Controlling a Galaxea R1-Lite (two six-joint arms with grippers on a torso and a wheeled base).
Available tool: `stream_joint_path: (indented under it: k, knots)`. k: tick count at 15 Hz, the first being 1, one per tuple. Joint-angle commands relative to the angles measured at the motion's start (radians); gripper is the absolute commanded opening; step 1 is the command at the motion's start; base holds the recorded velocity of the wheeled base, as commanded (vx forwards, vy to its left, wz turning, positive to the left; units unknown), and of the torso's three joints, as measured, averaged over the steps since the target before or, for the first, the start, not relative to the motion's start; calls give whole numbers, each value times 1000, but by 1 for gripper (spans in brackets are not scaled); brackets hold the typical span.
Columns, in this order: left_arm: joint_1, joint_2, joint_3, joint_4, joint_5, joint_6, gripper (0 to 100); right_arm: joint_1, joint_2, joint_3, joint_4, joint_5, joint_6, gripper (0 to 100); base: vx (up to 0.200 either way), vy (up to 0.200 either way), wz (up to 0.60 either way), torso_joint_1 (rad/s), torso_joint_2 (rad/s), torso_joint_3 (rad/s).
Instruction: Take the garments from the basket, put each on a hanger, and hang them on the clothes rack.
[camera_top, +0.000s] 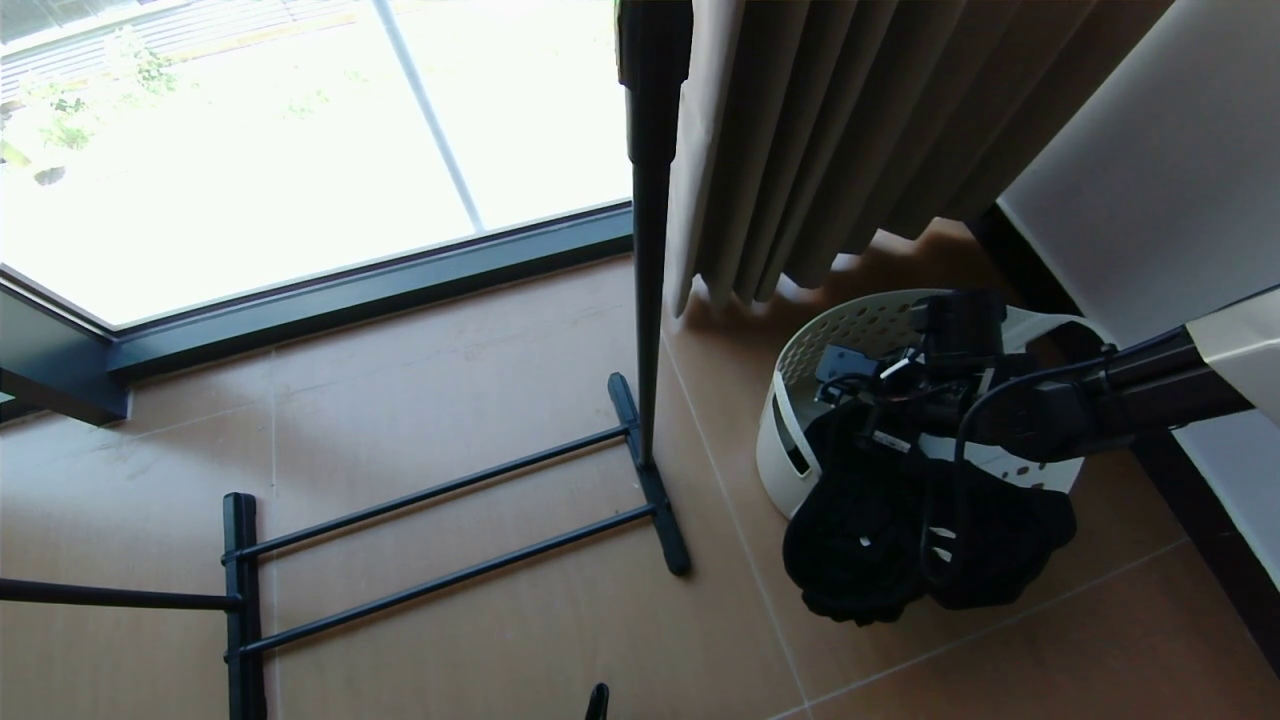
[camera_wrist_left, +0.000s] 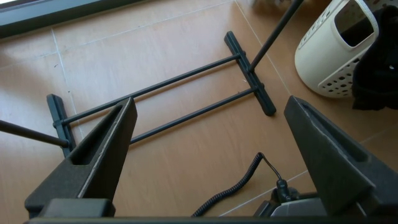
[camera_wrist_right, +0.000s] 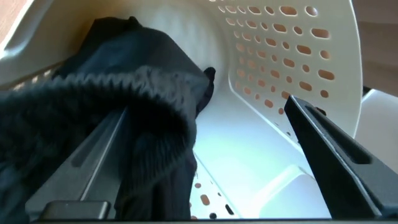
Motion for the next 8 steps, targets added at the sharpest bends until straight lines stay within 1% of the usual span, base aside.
stream_joint_path:
  k: [1, 2, 5, 7, 8]
  knots:
    - [0, 1, 0, 0, 0, 0, 100, -2, 21, -21, 0, 1, 9, 100, 0, 0, 0, 0, 0, 0]
    - [0, 1, 0, 0, 0, 0, 100, -2, 27, -27, 0, 3, 21, 0, 0, 0, 0, 0, 0, 0]
    - [0, 1, 0, 0, 0, 0, 100, -5, 13, -18, 2, 11, 28, 0, 0, 0, 0, 0, 0, 0]
    - [0, 1, 0, 0, 0, 0, 100, -11, -49, 24, 4, 14, 31, 0, 0, 0, 0, 0, 0, 0]
    - [-1, 1, 0, 0, 0, 0, 100, -9, -102, 59, 4, 14, 54, 0, 0, 0, 0, 0, 0, 0]
